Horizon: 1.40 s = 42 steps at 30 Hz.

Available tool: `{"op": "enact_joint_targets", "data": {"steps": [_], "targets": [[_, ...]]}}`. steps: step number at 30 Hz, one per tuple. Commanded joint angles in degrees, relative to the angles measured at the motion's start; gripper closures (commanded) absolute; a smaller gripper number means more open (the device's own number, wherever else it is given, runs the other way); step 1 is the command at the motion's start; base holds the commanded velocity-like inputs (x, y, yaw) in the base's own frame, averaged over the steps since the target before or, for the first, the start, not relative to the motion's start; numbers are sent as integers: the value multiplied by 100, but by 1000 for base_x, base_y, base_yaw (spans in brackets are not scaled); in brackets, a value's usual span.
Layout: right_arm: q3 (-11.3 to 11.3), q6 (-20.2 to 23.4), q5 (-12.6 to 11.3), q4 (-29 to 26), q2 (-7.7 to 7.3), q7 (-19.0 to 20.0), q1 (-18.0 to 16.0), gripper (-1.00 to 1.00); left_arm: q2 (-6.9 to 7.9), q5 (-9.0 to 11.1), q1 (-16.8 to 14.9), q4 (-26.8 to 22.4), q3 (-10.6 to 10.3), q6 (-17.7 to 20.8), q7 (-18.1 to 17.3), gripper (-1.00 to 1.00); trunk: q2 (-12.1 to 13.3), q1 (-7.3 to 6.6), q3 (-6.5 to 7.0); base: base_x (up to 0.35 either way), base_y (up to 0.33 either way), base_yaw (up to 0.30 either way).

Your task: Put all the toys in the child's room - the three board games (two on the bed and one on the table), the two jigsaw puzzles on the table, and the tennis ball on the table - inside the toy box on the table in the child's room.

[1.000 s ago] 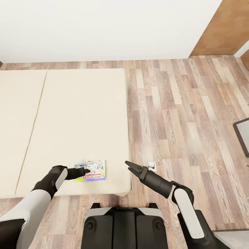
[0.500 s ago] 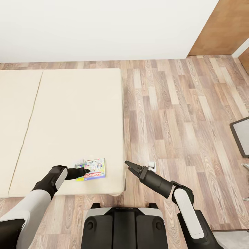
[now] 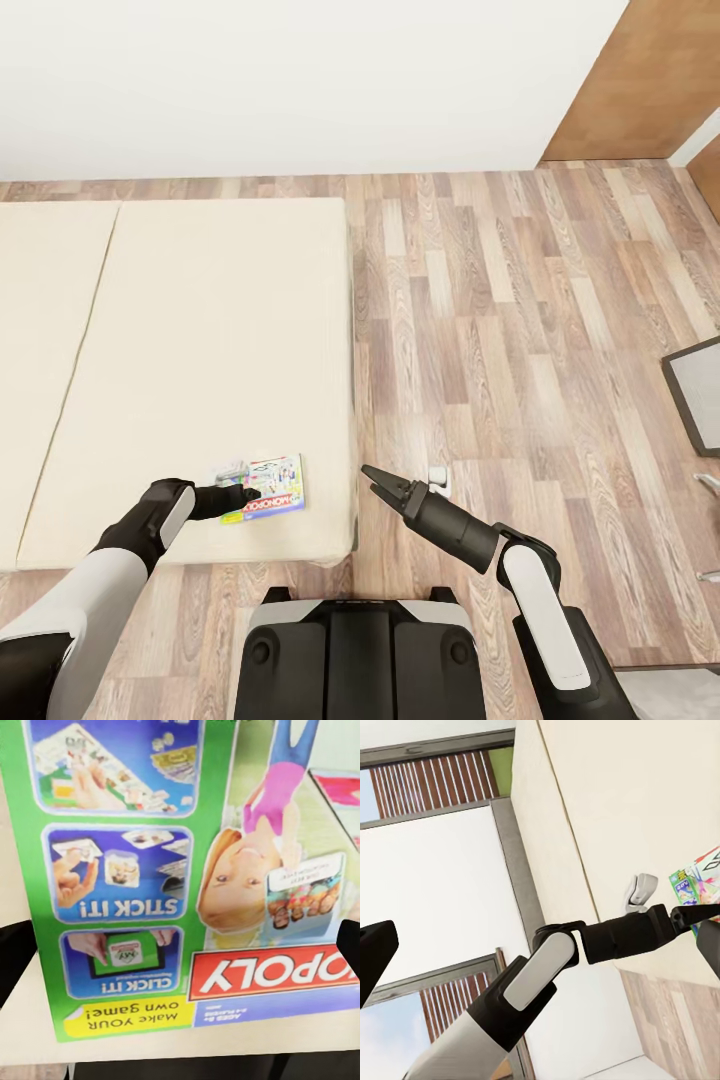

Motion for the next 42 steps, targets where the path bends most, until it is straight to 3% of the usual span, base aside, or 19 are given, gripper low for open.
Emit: {"op": "enact_joint_targets", "data": {"steps": [1, 42], "targets": [[-7, 24, 14, -1, 3, 22, -2, -100, -1, 9, -1, -5, 25, 39, -15, -100, -9, 3, -6, 0, -2, 0], [-7, 24, 14, -1, 3, 25, -2, -100, 56, -4, -1, -4, 33, -22, -16, -100, -9, 3, 30, 4, 16, -16]]}}
